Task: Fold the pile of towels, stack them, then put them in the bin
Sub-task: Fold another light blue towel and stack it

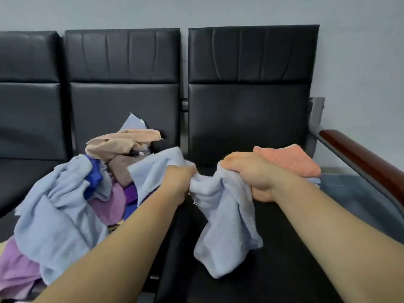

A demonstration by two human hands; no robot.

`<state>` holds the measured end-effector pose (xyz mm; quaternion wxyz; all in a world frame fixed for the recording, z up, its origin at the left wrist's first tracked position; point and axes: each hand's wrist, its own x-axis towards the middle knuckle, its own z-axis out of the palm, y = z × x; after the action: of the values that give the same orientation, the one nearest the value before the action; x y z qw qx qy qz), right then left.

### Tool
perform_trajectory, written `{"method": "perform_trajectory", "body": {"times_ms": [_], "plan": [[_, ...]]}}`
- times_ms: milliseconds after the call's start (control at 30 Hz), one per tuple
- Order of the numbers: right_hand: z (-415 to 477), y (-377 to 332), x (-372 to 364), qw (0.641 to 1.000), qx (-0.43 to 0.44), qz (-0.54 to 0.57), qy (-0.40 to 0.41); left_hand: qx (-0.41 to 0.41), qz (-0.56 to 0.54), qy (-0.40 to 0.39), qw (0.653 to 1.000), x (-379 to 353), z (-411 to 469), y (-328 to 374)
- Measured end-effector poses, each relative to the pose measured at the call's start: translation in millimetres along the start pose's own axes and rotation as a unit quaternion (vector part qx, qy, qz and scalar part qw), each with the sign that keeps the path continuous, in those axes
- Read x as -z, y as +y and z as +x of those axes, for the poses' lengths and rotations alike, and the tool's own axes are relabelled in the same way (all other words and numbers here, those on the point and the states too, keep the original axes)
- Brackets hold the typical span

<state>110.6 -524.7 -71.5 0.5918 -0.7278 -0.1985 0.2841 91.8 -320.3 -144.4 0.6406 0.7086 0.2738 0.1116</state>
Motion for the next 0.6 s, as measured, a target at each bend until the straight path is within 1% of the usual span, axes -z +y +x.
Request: {"method": "perform_trajectory", "body": {"times_ms": [67, 100, 133, 167, 200, 300, 333, 367, 400, 500, 567, 600], "plan": [[-9.0, 21.6, 18.4, 0.998, -0.013, -0.033, 0.047, 0.005, 0.123, -0.111, 0.986, -22.2, -14.5, -3.2], [-11.3, 33.2, 28.0, 0.996, -0.024, -0.041, 0.070, 0.027, 0.149, -0.165, 0.975, -31.7, -23.0, -5.3], [-12.3, 44.1, 36.1, 0.995, -0.032, -0.042, 0.087, 0.052, 0.156, -0.204, 0.965, -39.4, -30.8, -7.2], [-13.5, 57.2, 44.9, 0.993, -0.043, -0.036, 0.105, 0.066, 0.159, -0.224, 0.959, -47.6, -38.9, -11.0], [-12.9, 67.9, 50.7, 0.990, -0.052, -0.028, 0.125, 0.063, 0.163, -0.229, 0.958, -52.7, -43.0, -16.6], [-11.1, 96.3, 61.5, 0.982, -0.069, 0.021, 0.173, 0.002, 0.170, -0.236, 0.957, -65.4, -53.9, -39.6], [-11.9, 103.2, 63.6, 0.982, -0.072, 0.017, 0.174, -0.022, 0.190, -0.252, 0.949, -67.2, -58.2, -45.9], [-12.7, 110.5, 64.6, 0.983, -0.073, -0.005, 0.169, -0.051, 0.224, -0.277, 0.933, -67.8, -62.6, -50.6], [-14.3, 115.4, 66.3, 0.983, -0.075, -0.040, 0.160, -0.085, 0.272, -0.301, 0.910, -66.8, -65.5, -53.7], [-23.8, 128.9, 69.2, 0.977, -0.114, -0.110, 0.143, -0.163, 0.404, -0.342, 0.833, -70.1, -70.2, -61.9], [-31.6, 133.3, 72.2, 0.966, -0.163, -0.168, 0.111, -0.175, 0.494, -0.352, 0.776, -71.7, -69.7, -69.5], [-35.1, 134.0, 73.3, 0.957, -0.180, -0.211, 0.089, -0.176, 0.548, -0.349, 0.740, -71.7, -66.6, -74.4]]}}
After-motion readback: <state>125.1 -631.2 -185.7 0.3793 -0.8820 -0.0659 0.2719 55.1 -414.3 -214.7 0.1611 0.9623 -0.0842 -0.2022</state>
